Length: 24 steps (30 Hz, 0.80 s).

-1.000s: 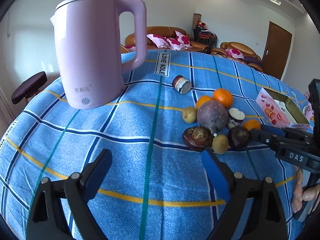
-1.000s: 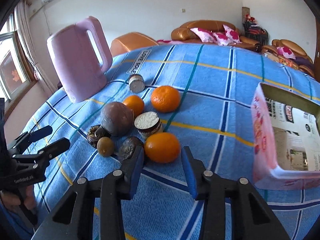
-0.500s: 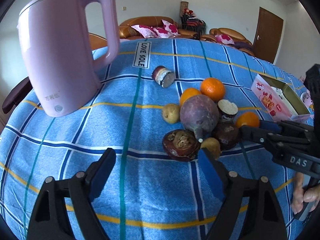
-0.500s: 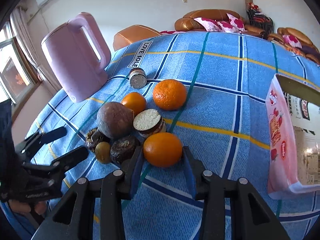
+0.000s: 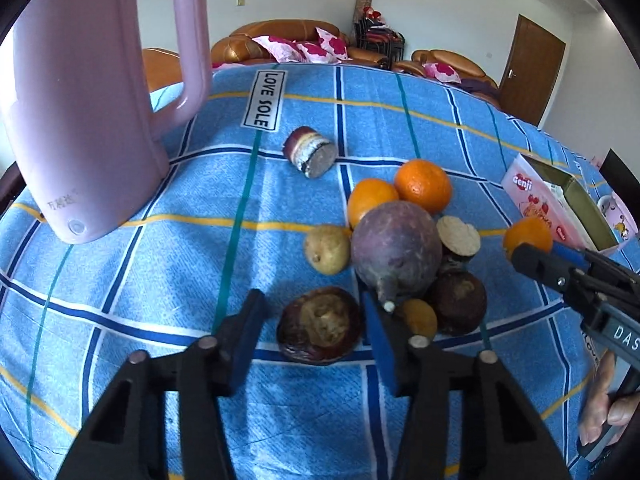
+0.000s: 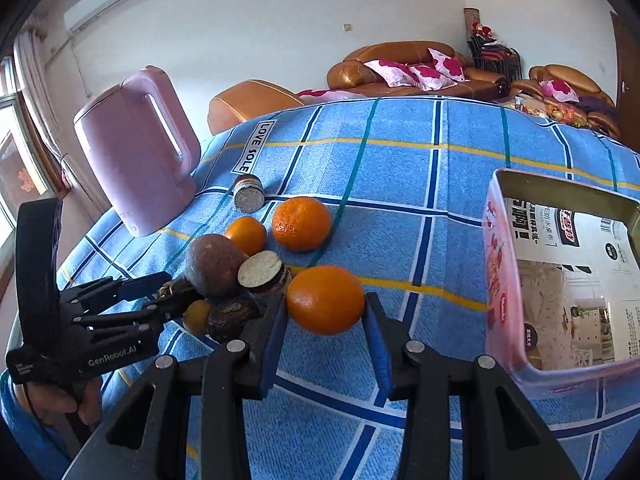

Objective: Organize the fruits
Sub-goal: 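Grasp a dark mangosteen with the left gripper while the right gripper lifts the orange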

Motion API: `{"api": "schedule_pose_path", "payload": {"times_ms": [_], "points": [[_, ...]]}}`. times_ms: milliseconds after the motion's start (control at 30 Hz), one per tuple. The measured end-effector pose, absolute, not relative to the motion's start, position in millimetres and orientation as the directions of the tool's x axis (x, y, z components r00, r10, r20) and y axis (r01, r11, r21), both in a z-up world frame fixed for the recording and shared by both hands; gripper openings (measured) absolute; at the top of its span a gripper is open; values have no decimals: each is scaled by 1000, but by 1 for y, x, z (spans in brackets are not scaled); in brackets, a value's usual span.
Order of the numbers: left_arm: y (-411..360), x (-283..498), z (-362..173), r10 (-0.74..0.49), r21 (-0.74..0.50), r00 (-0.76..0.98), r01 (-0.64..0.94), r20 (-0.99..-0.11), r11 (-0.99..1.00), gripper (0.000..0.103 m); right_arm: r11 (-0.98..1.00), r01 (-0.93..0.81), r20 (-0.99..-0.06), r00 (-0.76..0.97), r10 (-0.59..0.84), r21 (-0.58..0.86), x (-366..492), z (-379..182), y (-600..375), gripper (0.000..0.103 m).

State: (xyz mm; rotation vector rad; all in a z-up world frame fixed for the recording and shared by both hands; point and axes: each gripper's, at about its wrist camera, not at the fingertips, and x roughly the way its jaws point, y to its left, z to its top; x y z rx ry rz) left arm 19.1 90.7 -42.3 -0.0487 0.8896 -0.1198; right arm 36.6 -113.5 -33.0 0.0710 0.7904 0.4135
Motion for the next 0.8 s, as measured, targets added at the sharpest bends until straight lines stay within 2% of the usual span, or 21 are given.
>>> {"api": "schedule_pose_path", "payload": {"times_ms": [200, 433, 800], "points": [[103, 13, -40, -133, -134, 643, 49, -754, 990, 43, 909, -358, -636, 655, 408, 214, 30, -25, -113, 41], [107, -5, -20, -59, -124, 751, -31, -658, 992, 43, 902, -381, -576, 699, 425, 203, 21, -13, -113, 41], [82, -14, 7, -88, -132, 810, 13, -580, 991, 43, 892, -397, -531, 719, 449, 217, 16, -4, -118, 41]]}}
